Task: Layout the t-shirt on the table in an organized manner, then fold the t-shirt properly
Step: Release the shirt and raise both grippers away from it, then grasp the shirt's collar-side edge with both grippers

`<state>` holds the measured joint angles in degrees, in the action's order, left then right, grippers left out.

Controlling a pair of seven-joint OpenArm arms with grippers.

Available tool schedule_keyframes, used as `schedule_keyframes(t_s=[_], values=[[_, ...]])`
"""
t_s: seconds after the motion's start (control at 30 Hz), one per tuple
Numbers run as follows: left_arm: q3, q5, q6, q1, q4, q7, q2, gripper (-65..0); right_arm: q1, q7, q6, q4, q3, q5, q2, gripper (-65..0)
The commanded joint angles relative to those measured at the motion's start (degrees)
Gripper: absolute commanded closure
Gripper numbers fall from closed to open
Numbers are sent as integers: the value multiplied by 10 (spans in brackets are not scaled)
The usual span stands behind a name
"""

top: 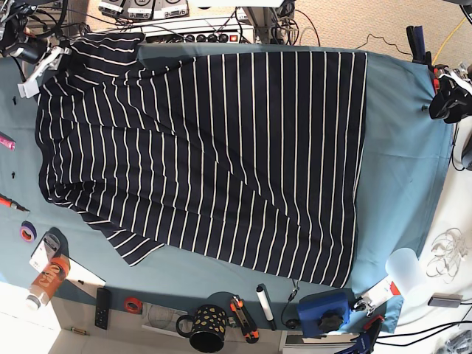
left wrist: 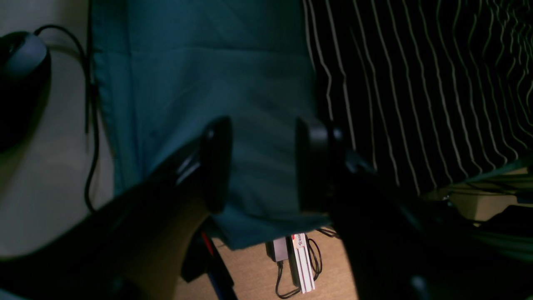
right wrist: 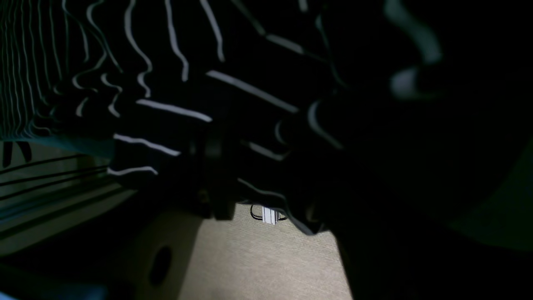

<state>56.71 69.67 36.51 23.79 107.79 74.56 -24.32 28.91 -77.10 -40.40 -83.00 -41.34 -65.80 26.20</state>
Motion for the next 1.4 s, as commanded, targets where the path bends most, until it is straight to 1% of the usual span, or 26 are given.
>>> schedule_keyframes(t_s=[0.0, 0.07, 0.13, 0.27, 0.3, 0.37, 0.43, 0.5, 0.53, 0.6, 0.7, 0.8, 0.83, 0.87, 1.0, 1.17, 1.23, 1.27, 1.37], values=[[0, 11, 0, 0, 9, -2, -12, -238, 6, -29, 4, 2, 3, 40, 0, -244], [-18, 26, -7, 2, 9, 23, -12, -239, 6, -29, 4, 2, 1, 39, 0, -244], [-50, 60, -5, 6, 9, 45, -12, -239, 6, -29, 4, 2, 0, 40, 1, -244], [-143, 70, 7, 14, 9, 38, -1, -243, 6, -29, 4, 2, -1, 40, 2, -244], [-166, 66, 7, 14, 9, 38, 5, -248, 4, -29, 4, 2, -4, 40, 2, -244], [-203, 33, 3, 13, 9, 28, 20, -260, -2, -29, 4, 2, -11, 44, 2, -244], [-223, -22, -27, 13, 9, 2, 36, -262, -7, -29, 4, 2, -22, 51, 2, -244], [-226, -71, -54, 13, 9, -15, 53, -262, -11, -29, 4, 2, -31, 60, 2, -244], [-223, -83, -59, 13, 9, -16, 59, -263, -12, -29, 4, 2, -34, 66, 2, -244], [-220, -81, -71, 16, 9, -5, 64, -280, -13, -29, 4, 2, -34, 75, 3, -244], [-221, -76, -71, 27, 9, -6, 64, -299, -13, -29, 4, 2, -34, 76, 3, -244], [-221, -107, -74, 42, 8, -23, 64, -299, -13, -29, 4, 2, -34, 76, 3, -244], [-221, -113, -82, 46, 6, -29, 64, -299, -13, -29, 4, 2, -34, 76, 3, -244], [-221, -113, -84, 48, 3, -35, 64, -299, -15, -29, 4, 2, -34, 76, 3, -244], [-221, -111, -83, 47, -15, -41, 64, -299, -22, -29, 4, 2, -34, 74, 3, -244], [-226, -110, -80, 48, -48, -36, 64, -299, -34, -29, 4, 2, -34, 73, 3, -244], [-239, -109, -74, 48, -63, -35, 64, -299, -39, -29, 4, 2, -34, 71, 3, -244], [-248, -100, -69, 48, -70, -35, 64, -299, -40, -29, 4, 2, -34, 72, 3, -244], [-277, -72, -66, 48, -83, -35, 64, -299, -40, -29, 4, 2, -34, 71, 3, -244]])
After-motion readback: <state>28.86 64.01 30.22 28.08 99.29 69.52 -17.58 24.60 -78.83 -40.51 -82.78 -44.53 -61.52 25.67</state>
